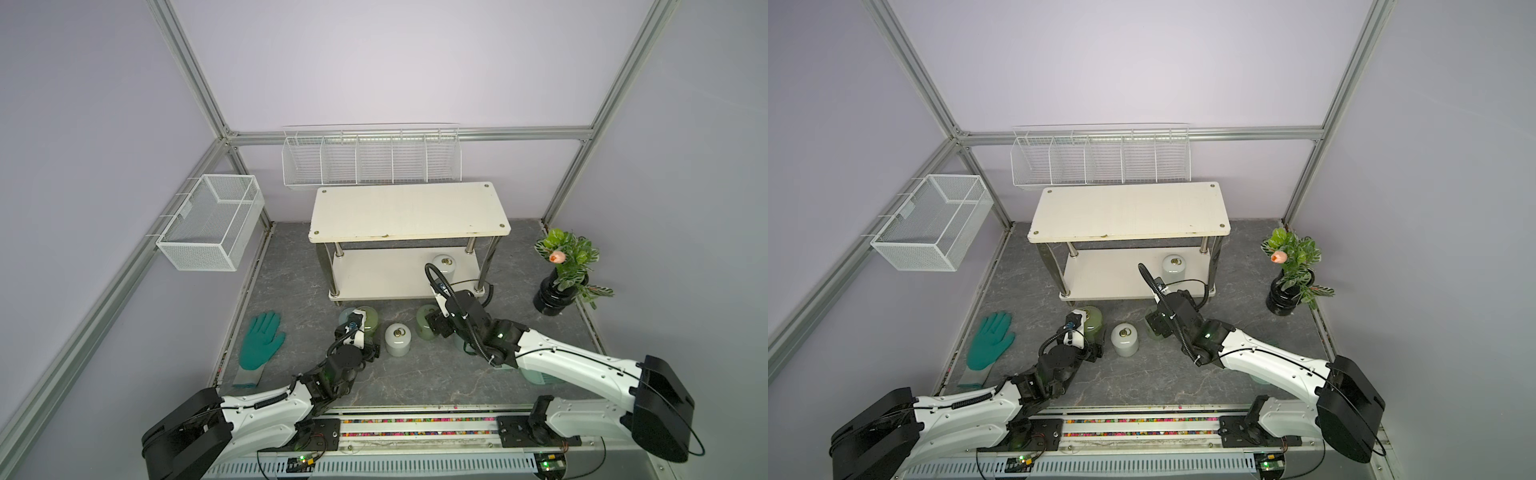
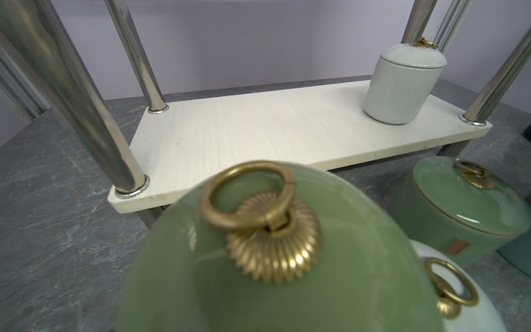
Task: Remove the tea canisters from the shelf
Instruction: Place the tea canister at the center of the board.
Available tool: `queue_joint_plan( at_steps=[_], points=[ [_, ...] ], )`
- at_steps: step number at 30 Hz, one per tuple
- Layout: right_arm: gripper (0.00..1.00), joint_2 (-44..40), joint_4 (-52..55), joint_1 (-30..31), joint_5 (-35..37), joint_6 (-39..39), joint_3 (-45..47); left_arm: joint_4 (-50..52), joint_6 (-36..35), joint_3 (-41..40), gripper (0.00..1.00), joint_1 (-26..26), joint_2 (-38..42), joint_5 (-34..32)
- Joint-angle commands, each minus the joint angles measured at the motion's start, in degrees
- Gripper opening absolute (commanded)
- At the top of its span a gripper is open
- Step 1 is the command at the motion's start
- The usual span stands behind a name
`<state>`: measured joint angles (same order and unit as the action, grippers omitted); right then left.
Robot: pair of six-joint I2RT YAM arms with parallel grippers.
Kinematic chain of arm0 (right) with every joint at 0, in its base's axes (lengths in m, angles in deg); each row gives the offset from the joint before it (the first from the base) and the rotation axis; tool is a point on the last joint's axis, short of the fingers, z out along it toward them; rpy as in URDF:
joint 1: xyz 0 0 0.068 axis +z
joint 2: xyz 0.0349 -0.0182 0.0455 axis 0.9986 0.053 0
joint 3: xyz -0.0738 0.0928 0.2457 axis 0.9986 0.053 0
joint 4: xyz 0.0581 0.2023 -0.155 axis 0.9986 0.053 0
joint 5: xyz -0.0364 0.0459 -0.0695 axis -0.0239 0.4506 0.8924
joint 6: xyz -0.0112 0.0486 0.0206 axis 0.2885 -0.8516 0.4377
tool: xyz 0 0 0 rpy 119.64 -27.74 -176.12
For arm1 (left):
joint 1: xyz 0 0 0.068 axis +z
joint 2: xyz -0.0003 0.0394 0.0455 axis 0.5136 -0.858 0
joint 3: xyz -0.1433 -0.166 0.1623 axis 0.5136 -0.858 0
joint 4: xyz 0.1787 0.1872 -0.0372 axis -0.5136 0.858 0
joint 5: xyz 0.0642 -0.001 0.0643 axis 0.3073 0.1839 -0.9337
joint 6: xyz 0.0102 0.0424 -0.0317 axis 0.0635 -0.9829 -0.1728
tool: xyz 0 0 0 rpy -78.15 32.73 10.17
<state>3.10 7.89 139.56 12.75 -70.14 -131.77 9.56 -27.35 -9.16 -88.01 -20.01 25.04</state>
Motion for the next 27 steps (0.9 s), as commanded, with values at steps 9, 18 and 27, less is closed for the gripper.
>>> queue_joint_plan(
  at_steps=[9, 18, 27],
  points=[
    [0.89, 0.5, 0.2, 0.6, 0.7, -0.5, -2.0, -4.9, 1.9, 0.1, 0.78, -1.3, -2.7, -1.9],
    [0.89, 0.7, 0.6, 0.8, 1.3, -0.1, -2.4, -9.7, 0.8, 3.1, 0.78, -1.5, -11.2, 1.1],
    [0.89, -0.1, 0.7, 0.8, 2.0, 0.4, -1.9, -12.2, 0.2, 6.7, 0.78, -2.2, -16.6, 3.4]
  ],
)
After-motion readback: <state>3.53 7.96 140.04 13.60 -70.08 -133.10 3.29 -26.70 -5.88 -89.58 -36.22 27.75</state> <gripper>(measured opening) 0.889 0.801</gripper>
